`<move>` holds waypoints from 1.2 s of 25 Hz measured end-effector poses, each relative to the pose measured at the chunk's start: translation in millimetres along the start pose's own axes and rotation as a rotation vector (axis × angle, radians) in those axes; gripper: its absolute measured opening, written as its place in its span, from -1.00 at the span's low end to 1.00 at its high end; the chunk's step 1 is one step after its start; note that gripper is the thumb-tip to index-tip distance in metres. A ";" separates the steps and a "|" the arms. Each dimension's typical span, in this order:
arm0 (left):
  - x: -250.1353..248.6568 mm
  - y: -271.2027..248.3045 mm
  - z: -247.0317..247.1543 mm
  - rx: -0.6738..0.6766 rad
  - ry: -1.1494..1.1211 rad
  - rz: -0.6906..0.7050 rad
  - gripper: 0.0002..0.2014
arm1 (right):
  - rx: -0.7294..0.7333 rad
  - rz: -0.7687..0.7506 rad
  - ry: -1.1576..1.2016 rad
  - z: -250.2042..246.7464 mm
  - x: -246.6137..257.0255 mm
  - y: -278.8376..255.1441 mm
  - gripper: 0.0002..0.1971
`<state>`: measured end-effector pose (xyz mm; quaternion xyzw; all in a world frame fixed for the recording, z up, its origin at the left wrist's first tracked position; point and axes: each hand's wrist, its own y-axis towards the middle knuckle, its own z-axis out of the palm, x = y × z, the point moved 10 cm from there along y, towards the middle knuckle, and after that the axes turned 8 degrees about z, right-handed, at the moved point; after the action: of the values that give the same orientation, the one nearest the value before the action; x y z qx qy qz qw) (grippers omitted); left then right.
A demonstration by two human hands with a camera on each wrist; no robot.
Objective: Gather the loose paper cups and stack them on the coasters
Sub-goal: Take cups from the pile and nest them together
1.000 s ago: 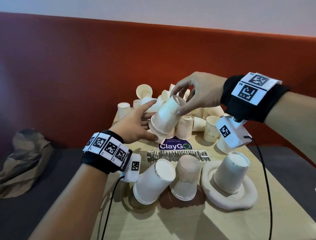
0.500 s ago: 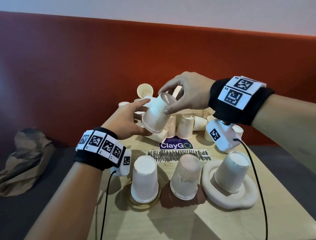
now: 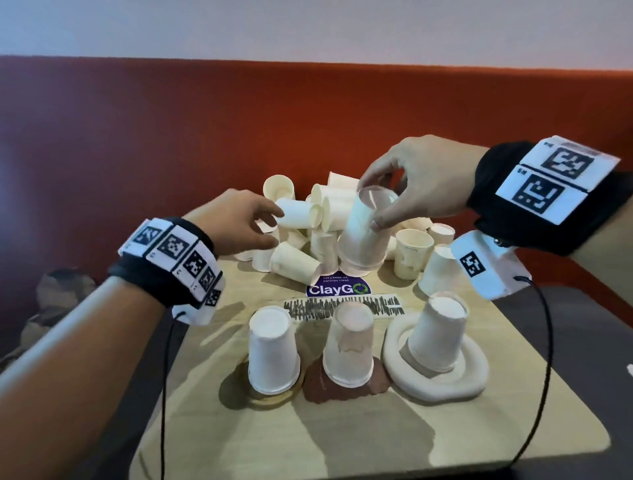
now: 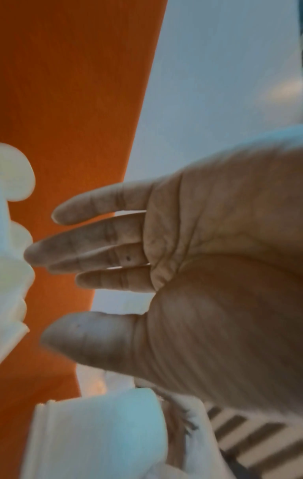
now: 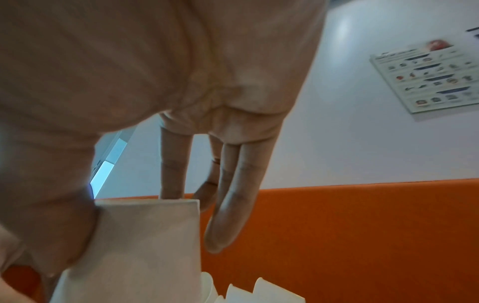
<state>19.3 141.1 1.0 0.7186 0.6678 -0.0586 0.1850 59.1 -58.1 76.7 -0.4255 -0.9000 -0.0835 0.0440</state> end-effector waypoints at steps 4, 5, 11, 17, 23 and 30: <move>-78.8 7.9 -12.0 0.085 -0.036 0.147 -0.51 | -0.010 0.044 0.082 -18.8 -27.3 -39.5 -0.59; -101.4 9.0 -8.7 0.135 -0.038 0.191 -0.51 | -0.010 0.050 0.081 -21.6 -33.0 -48.4 -0.58; -200.1 16.8 15.7 0.372 0.000 0.370 -0.50 | -0.030 0.095 0.028 -25.8 -64.4 -74.6 -0.57; -218.8 42.5 45.0 0.396 0.089 0.347 -0.53 | 0.012 0.161 -0.046 4.7 -89.3 -70.5 -0.52; -215.5 43.9 80.9 0.478 0.104 0.358 -0.64 | 0.056 0.200 -0.055 39.2 -102.3 -69.5 -0.44; -203.4 43.7 138.8 0.643 0.200 0.331 -0.62 | 0.180 0.220 -0.015 97.7 -116.4 -64.6 -0.40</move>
<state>64.2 -99.2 -51.8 0.8404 0.5049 -0.1642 -0.1090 82.2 -168.3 -44.0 -0.5164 -0.8522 0.0059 0.0839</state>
